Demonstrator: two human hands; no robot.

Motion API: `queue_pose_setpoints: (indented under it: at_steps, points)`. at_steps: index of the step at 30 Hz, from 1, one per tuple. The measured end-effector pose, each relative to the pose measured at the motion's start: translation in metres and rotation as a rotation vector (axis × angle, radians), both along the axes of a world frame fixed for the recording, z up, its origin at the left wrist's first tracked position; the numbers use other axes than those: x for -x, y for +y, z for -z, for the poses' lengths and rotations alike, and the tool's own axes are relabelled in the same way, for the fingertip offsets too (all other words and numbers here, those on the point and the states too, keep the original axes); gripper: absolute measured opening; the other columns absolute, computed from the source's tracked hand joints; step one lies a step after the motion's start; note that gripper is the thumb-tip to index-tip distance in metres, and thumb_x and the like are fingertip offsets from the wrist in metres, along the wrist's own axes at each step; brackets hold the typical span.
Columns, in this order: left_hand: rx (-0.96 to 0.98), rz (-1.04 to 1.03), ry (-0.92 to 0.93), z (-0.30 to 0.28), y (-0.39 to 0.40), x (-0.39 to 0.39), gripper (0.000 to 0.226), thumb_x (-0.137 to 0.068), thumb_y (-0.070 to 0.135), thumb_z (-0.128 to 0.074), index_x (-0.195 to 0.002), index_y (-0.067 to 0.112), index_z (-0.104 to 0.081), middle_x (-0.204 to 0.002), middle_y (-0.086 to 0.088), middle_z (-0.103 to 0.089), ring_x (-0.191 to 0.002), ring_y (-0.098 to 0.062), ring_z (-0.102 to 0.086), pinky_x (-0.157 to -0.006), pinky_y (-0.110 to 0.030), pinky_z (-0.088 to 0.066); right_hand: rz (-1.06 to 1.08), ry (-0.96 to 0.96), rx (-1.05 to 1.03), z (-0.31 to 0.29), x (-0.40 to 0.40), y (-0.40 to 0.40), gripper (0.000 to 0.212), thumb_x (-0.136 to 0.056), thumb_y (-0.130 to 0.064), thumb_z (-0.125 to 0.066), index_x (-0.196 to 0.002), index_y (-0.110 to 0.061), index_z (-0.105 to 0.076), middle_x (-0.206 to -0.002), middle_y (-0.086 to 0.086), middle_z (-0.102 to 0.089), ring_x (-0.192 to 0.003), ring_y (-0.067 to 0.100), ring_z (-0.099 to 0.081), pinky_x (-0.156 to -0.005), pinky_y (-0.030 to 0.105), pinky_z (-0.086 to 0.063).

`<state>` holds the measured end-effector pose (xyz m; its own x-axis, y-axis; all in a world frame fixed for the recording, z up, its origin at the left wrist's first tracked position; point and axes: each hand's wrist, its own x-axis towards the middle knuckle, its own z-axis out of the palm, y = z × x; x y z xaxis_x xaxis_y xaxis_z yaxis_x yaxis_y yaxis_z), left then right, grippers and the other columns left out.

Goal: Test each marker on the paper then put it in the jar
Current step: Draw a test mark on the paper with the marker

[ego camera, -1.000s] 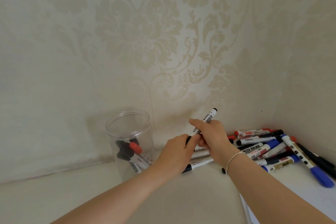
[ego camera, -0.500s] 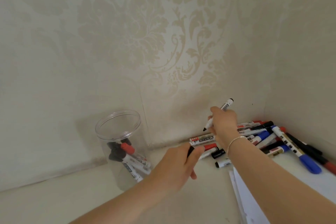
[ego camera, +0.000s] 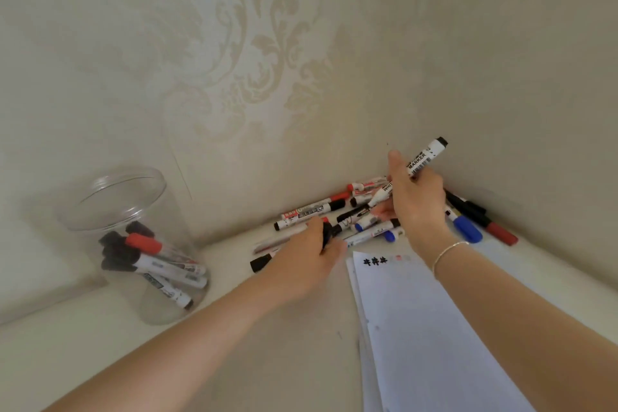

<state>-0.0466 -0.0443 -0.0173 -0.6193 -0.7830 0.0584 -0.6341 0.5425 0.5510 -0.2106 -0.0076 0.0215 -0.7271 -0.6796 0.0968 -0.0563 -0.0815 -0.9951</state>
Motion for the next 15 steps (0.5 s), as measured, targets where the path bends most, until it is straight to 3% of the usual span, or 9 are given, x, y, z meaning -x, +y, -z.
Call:
queue_pose_setpoints:
  at_steps: [2, 4, 6, 9, 12, 15]
  points:
    - [0.027, 0.063, -0.014, 0.002, 0.006, 0.014, 0.037, -0.092, 0.049, -0.052, -0.076, 0.025, -0.030, -0.070, 0.007, -0.044, -0.057, -0.007, -0.038, -0.051, -0.026, -0.030, 0.001, 0.010, -0.009, 0.011, 0.015, 0.011, 0.034, -0.092, -0.040, -0.057, -0.087, -0.007, -0.060, -0.067, 0.010, -0.070, -0.056, 0.024, -0.070, -0.060, 0.036, -0.060]
    - [0.060, 0.103, -0.026, 0.004, 0.011, 0.026, 0.042, -0.085, 0.053, -0.061, -0.077, 0.024, -0.031, -0.071, 0.008, -0.048, -0.058, -0.007, -0.041, -0.054, -0.029, -0.033, -0.040, 0.063, -0.048, 0.023, 0.025, 0.020, 0.017, -0.088, -0.023, -0.065, -0.086, -0.006, -0.063, -0.075, 0.011, -0.071, -0.068, 0.027, -0.071, -0.067, 0.037, -0.060]
    - [0.087, 0.109, -0.057, 0.006, 0.015, 0.037, 0.046, -0.081, 0.057, -0.064, -0.078, 0.025, -0.031, -0.072, 0.007, -0.050, -0.059, -0.007, -0.043, -0.052, -0.027, -0.032, -0.089, 0.070, -0.091, 0.035, 0.033, 0.025, 0.015, -0.083, -0.010, -0.071, -0.073, -0.010, -0.059, -0.069, 0.006, -0.067, -0.061, 0.015, -0.066, -0.062, 0.029, -0.056]
    - [0.152, 0.119, -0.072, 0.012, 0.019, 0.047, 0.052, -0.077, 0.064, -0.063, -0.086, 0.022, -0.034, -0.079, 0.004, -0.051, -0.064, -0.008, -0.043, -0.051, -0.025, -0.032, -0.091, -0.044, -0.109, 0.046, 0.038, 0.030, 0.030, -0.083, -0.018, -0.071, -0.062, -0.016, -0.050, -0.055, -0.005, -0.054, -0.043, 0.000, -0.049, -0.049, 0.016, -0.042]
    - [0.242, 0.167, -0.062, 0.022, 0.025, 0.050, 0.051, -0.079, 0.061, -0.062, -0.093, 0.020, -0.036, -0.080, 0.010, -0.046, -0.067, -0.007, -0.042, -0.055, -0.022, -0.033, -0.065, -0.149, -0.107, 0.051, 0.047, 0.032, 0.029, -0.090, -0.022, -0.061, -0.065, -0.013, -0.050, -0.050, -0.001, -0.053, -0.045, 0.011, -0.047, -0.042, 0.017, -0.039]
    - [0.239, 0.264, 0.015, 0.032, 0.027, 0.049, 0.038, -0.087, 0.047, -0.061, -0.112, 0.022, -0.049, -0.072, 0.023, -0.041, -0.072, 0.003, -0.047, -0.060, -0.013, -0.034, -0.128, -0.157, -0.099, 0.053, 0.054, 0.033, 0.025, -0.087, -0.007, -0.063, -0.065, -0.010, -0.052, -0.054, 0.006, -0.061, -0.047, 0.017, -0.054, -0.047, 0.024, -0.046]
